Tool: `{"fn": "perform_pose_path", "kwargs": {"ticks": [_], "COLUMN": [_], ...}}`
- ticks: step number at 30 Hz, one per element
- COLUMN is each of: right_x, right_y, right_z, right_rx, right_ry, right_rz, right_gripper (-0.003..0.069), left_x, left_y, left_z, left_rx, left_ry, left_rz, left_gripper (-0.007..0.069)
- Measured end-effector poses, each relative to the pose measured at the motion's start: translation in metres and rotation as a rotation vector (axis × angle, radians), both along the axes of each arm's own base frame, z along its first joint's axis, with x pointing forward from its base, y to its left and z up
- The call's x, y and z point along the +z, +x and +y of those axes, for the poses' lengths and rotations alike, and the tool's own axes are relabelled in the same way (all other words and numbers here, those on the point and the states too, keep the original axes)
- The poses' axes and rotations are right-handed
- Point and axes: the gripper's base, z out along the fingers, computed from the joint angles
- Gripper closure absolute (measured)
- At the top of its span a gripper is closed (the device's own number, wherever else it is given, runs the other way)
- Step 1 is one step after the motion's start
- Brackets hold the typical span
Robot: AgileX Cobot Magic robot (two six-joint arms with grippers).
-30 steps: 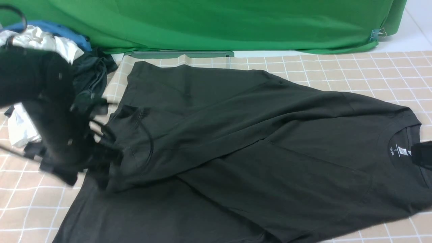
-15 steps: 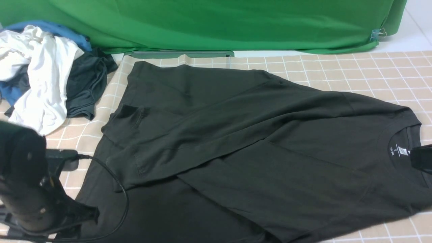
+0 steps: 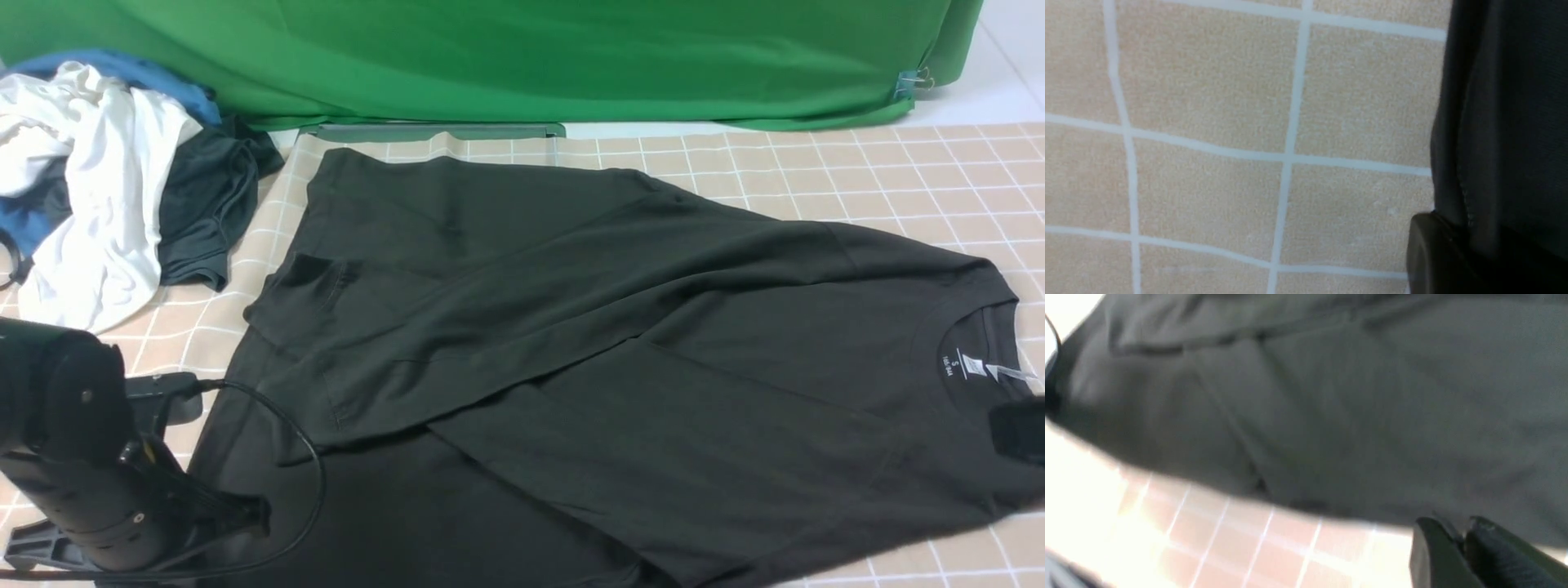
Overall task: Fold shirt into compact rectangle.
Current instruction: 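Grasp the near edge of the shirt at its hem and shoulder corners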
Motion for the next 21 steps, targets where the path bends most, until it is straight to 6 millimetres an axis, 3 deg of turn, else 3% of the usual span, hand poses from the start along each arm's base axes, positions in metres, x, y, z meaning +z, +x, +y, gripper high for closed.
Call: {"fn": "perform_pose_path", "kwargs": {"ticks": [7, 13, 15, 21], "right_x": [-0.028, -0.080, -0.091, -0.131], "right_y": [0.035, 0.061, 0.065, 0.086], "right_z": [-0.004, 0.006, 0.010, 0.036], "right_rx": [0.000, 0.088, 0.115, 0.226], "right_ry": [-0.142, -0.259, -0.296, -0.392], "right_rz": [0.243, 0.371, 0.374, 0.330], "right_gripper": [0.0468, 0.0297, 0.0268, 0.0054], "left_x": [0.036, 0.058, 0.060, 0.062], "left_y": [-0.016, -0.033, -0.035, -0.035], "left_z": [0.003, 0.005, 0.006, 0.006], "left_rx": [-0.024, -0.023, -0.023, -0.023], "left_ry": [-0.012, -0.018, -0.019, -0.021], "left_rz": [-0.112, -0.156, -0.165, -0.180], "left_gripper": [0.0589, 0.0589, 0.0589, 0.0589]}}
